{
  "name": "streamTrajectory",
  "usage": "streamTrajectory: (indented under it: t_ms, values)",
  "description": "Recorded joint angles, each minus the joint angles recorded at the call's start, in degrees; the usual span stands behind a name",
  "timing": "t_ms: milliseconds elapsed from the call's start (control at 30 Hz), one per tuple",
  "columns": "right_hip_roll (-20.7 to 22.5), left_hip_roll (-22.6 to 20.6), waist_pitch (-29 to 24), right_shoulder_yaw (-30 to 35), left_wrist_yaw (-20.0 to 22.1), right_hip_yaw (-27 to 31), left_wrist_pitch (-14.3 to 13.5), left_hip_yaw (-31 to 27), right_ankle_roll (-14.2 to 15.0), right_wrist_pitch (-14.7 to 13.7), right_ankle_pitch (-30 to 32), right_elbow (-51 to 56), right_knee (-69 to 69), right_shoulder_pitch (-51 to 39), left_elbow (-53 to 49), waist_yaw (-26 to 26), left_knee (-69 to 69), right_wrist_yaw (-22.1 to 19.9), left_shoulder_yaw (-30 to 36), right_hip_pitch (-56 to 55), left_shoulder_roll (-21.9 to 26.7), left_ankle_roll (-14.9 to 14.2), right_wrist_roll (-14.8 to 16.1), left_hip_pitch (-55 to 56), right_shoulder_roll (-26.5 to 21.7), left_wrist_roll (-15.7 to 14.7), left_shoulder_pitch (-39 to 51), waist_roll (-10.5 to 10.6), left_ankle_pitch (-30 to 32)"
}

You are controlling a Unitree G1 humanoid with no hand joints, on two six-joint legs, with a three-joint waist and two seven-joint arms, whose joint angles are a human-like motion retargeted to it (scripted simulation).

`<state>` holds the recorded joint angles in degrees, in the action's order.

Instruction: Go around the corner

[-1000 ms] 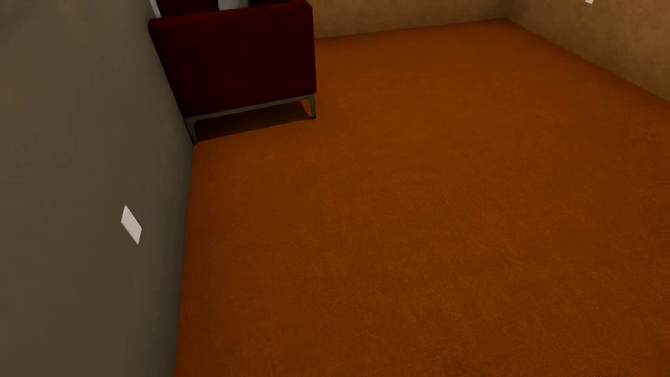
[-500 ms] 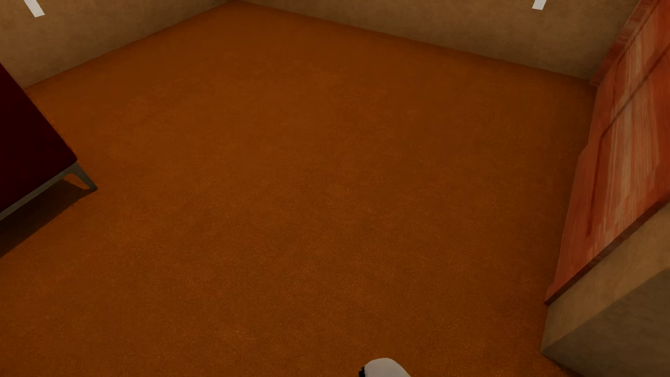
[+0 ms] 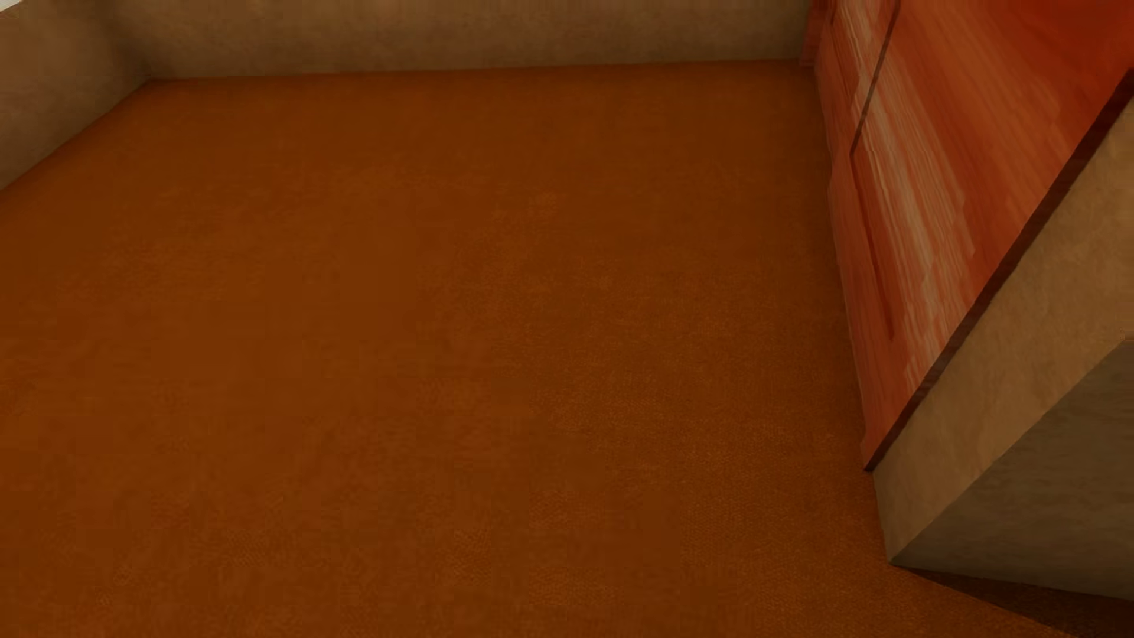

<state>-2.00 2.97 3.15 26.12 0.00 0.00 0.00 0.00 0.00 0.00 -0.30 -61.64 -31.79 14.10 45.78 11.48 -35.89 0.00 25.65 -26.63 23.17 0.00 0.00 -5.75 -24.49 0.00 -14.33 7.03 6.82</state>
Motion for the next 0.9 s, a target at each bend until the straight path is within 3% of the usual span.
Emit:
streamTrajectory:
  t_ms: [33, 67, 167, 200, 300, 333, 533, 667, 733, 800, 833, 900]
  values:
    - [0.5, 0.9, 0.6, -0.7, 0.0, 0.0, 0.0, 0.0, 0.0, 0.0, -1.3, 1.3, 0.7, 0.0, -1.6, -0.4, -5.5, 0.0, 1.6, 2.2, -0.4, 0.0, 0.0, 2.9, -0.2, 0.0, -0.8, -0.2, 7.3]
    - [0.7, 1.7, 1.0, -1.4, 0.0, 0.0, 0.0, 0.0, 0.0, 0.0, -2.6, 3.7, 1.1, 0.0, -3.4, -0.7, -11.9, 0.0, 3.1, 4.4, -0.2, 0.0, 0.0, 6.3, -0.5, 0.0, -1.3, -0.7, 9.8]
    - [1.8, 2.8, -0.7, -3.2, 0.0, 0.0, 0.0, 0.0, 0.0, 0.0, -6.3, 11.6, 1.2, -1.3, -5.1, -2.4, -28.3, 0.0, 3.6, 11.2, 0.8, 0.0, 0.0, 15.1, -1.3, 0.0, -0.4, -2.3, -0.2]
    - [2.2, 2.5, -1.5, -3.9, 0.0, 0.0, 0.0, 0.0, 0.0, 0.0, -7.0, 13.0, 1.4, -2.4, -4.5, -3.7, -30.1, 0.0, 3.2, 13.2, 1.1, 0.0, 0.0, 17.9, -1.3, 0.0, 0.4, -3.1, -0.9]
    - [2.4, -0.1, -2.9, -4.7, 0.0, 0.0, 0.0, 0.0, 0.0, 0.0, -9.0, 14.6, 2.2, -5.3, -4.1, -9.2, -24.7, 0.0, 2.7, 18.6, 2.7, 0.0, 0.0, 25.2, -1.7, 0.0, 1.7, -5.5, 7.4]
    - [2.4, -0.8, -3.1, -4.8, 0.0, 0.0, 0.0, 0.0, 0.0, 0.0, -9.9, 15.1, 2.3, -5.9, -4.7, -11.1, -21.5, 0.0, 2.7, 20.0, 3.3, 0.0, 0.0, 27.5, -2.0, 0.0, 1.5, -6.0, 7.7]
    - [1.9, -1.0, -3.8, -3.6, 0.0, 0.0, 0.0, 0.0, 0.0, 0.0, -17.6, 13.9, 2.1, -5.8, -0.2, -17.5, 4.1, 0.0, 2.1, 29.1, 3.3, 0.0, 0.0, 33.2, -1.8, 0.0, -1.4, -7.9, -6.3]
    - [1.8, 0.3, -1.8, -0.5, 0.0, 0.0, 0.0, 0.0, 0.0, 0.0, -23.5, 10.0, 1.1, -2.6, 4.3, -18.7, 12.2, 0.0, 3.3, 33.2, 1.6, 0.0, 0.0, 34.2, -0.5, 0.0, -5.3, -7.6, -17.3]
    - [0.6, -0.2, -0.3, 1.1, 0.0, 0.0, 0.0, 0.0, 0.0, 0.0, -26.1, 7.2, 1.9, 0.2, 5.7, -19.4, 11.6, 0.0, 4.2, 36.5, 0.5, 0.0, 0.0, 34.5, 0.1, 0.0, -7.4, -7.3, -12.6]
    - [-1.3, -1.2, 1.7, 2.0, 0.0, 0.0, 0.0, 0.0, 0.0, 0.0, -26.3, 4.6, 3.0, 2.9, 6.4, -19.1, 6.7, 0.0, 5.0, 39.2, -0.5, 0.0, 0.0, 38.1, 0.7, 0.0, -8.9, -7.3, 1.0]
    - [-2.7, -2.4, 1.9, 1.4, 0.0, 0.0, 0.0, 0.0, 0.0, 0.0, -24.2, 3.5, 3.3, 4.2, 6.7, -18.2, 2.3, 0.0, 5.2, 40.6, -0.7, 0.0, 0.0, 40.3, 1.5, 0.0, -8.9, -8.0, 4.0]
    - [-4.7, -3.7, 1.3, 0.3, 0.0, 0.0, 0.0, 0.0, 0.0, 0.0, -14.1, 1.7, 1.8, 6.1, 6.3, -18.0, -3.4, 0.0, 4.5, 42.0, -0.7, 0.0, 0.0, 40.7, 2.8, 0.0, -8.1, -8.7, 2.2]
